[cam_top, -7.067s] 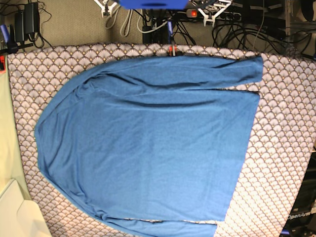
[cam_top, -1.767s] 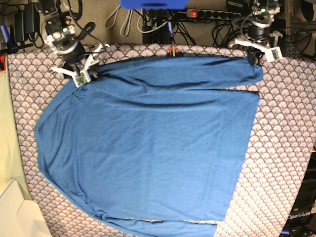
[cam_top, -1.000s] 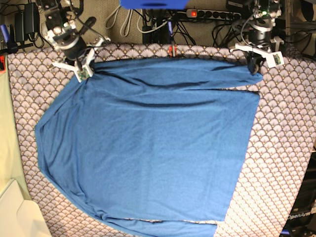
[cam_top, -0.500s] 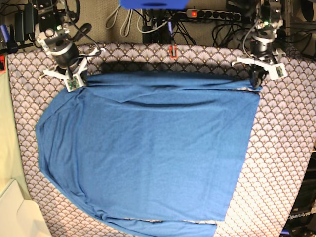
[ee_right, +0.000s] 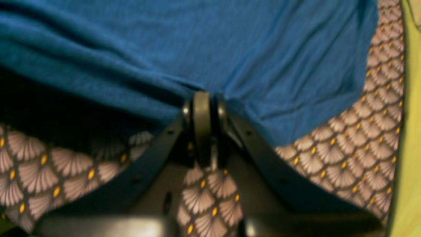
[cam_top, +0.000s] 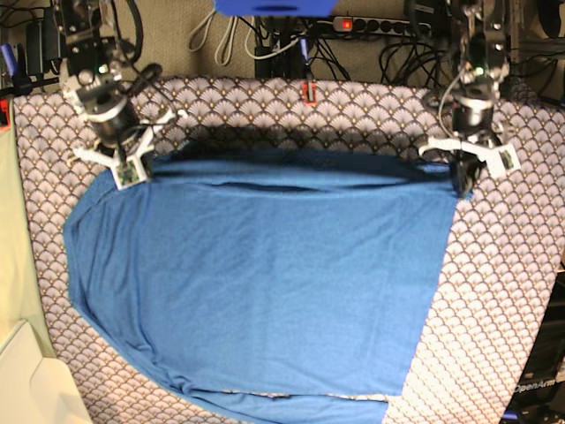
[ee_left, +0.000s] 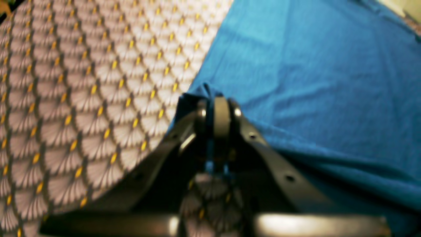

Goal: Fold the T-shirt properly
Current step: 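Lift the shoulder edge with both grippers and pull it toward the robot, then adjust the right gripper's hold on the shoulder edge, moving it outward, then drag the shirt with both grippers toward the robot, stretching it flat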

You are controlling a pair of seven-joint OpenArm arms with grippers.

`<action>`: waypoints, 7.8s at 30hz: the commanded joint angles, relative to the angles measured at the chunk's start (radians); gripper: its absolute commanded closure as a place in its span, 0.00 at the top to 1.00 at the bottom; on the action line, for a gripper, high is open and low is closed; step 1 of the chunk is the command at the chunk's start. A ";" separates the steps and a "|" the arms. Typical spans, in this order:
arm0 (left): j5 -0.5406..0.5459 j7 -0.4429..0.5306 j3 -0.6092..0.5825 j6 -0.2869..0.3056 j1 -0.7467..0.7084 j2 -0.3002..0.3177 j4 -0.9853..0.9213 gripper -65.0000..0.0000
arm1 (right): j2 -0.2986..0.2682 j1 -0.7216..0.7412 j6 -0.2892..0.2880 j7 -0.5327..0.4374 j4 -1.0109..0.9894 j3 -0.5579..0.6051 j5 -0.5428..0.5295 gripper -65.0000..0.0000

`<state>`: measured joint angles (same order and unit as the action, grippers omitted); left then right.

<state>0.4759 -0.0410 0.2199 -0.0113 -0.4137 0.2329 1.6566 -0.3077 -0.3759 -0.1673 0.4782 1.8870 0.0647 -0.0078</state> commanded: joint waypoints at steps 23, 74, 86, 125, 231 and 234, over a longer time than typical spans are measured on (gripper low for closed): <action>-0.001 -0.219 0.083 0.001 0.147 0.009 0.012 0.00 | -0.009 0.156 0.004 -0.025 -0.122 0.056 -0.001 0.00; -0.003 -0.412 0.146 0.009 0.187 0.006 -0.129 0.63 | -0.008 0.087 0.004 -0.026 -0.088 0.047 -0.001 0.44; -0.003 -0.411 0.079 0.010 0.217 0.004 -0.172 0.62 | -0.008 0.051 0.004 -0.023 -0.065 0.047 -0.001 0.44; -0.001 -0.414 0.083 0.009 0.217 0.009 -0.161 0.01 | 0.110 0.068 0.004 -0.022 -0.089 0.060 0.001 0.44; -0.001 -0.422 0.243 0.010 -0.208 0.092 0.123 0.01 | 0.074 -0.406 0.007 -0.407 -0.043 0.047 0.001 0.00; -0.001 -0.422 0.241 0.010 -0.204 0.090 0.123 0.01 | 0.075 -0.406 0.007 -0.407 -0.043 0.048 0.001 0.00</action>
<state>0.4767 -0.4831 0.4511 0.0044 -0.6163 0.3099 1.7618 -0.2298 -0.7708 -0.1638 0.0925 1.8244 0.1135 -0.0048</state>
